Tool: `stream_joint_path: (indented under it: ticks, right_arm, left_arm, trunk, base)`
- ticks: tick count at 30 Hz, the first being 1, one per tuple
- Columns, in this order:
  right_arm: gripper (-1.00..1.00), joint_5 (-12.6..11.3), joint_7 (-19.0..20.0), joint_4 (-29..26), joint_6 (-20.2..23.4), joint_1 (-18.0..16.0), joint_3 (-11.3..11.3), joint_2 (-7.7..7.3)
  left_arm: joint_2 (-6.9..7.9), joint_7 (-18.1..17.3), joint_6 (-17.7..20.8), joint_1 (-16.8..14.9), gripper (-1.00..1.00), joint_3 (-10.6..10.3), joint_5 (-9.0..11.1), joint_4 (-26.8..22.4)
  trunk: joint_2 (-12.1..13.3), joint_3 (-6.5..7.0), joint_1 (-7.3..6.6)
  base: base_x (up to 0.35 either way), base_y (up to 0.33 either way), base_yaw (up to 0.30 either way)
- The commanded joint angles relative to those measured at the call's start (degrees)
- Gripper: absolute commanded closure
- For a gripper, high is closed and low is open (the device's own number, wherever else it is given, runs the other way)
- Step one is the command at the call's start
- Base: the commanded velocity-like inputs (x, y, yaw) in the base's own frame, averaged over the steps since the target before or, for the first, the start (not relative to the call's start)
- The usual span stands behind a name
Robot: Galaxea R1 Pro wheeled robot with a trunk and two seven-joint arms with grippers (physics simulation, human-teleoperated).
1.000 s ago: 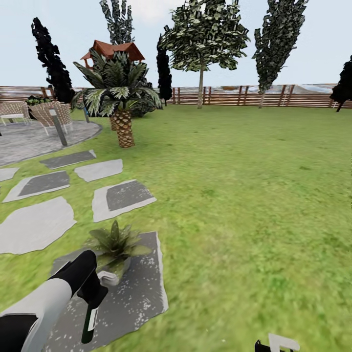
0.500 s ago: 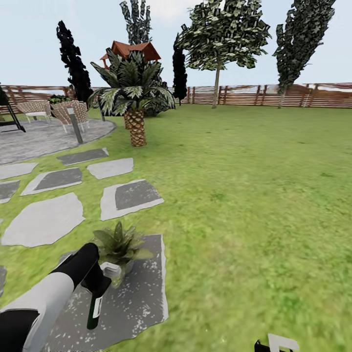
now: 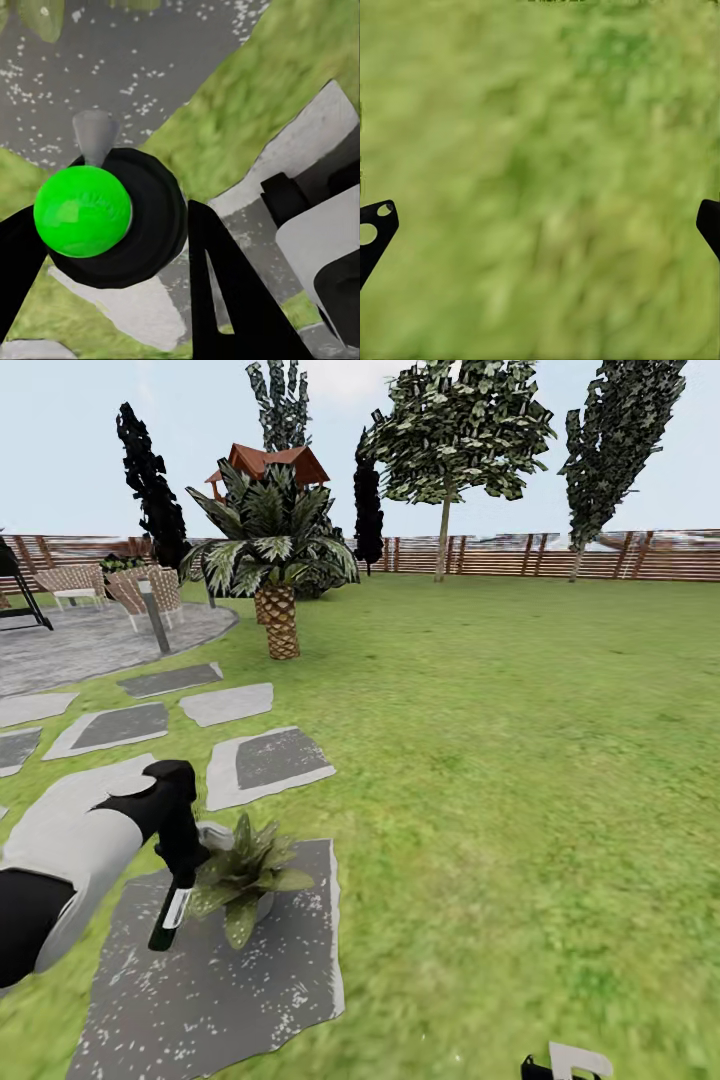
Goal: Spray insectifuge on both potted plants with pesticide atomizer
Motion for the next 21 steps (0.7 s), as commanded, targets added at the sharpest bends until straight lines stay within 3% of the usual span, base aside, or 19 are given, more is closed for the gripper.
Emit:
stream_joint_path:
  ticks: [1, 6, 13, 21]
  right_arm:
    - [-1.0, 1.55, -0.21, 0.1, -0.23, -0.04, -0.51, 0.01]
    - [-1.0, 3.54, -0.26, 0.1, -0.23, -0.06, -0.57, 0.07]
    - [-1.0, 3.66, -0.33, 0.1, -0.23, -0.06, -0.58, 0.12]
    - [-1.0, 3.68, -0.35, 0.1, -0.29, -0.06, -0.58, 0.2]
  left_arm:
    - [0.33, -0.55, -0.38, 0.08, 1.0, 0.0, -1.06, -0.24]
    - [0.67, -0.55, -1.46, 0.61, 1.0, -0.07, -1.79, -0.27]
    - [0.4, -0.55, -1.45, 0.68, 1.0, -0.22, -1.97, -0.28]
    - [0.13, -0.55, -1.48, 0.65, 1.0, -0.3, -1.94, -0.39]
  trunk:
    - [-0.02, -0.05, -0.01]
    - [-0.02, -0.05, -0.01]
    - [-0.02, -0.05, -0.01]
    - [-0.02, -0.05, -0.01]
  base:
    - [0.0, 0.0, 0.0]
    - [0.032, 0.0, 0.0]
    - [0.301, 0.0, 0.017]
    - [0.335, 0.0, 0.238]
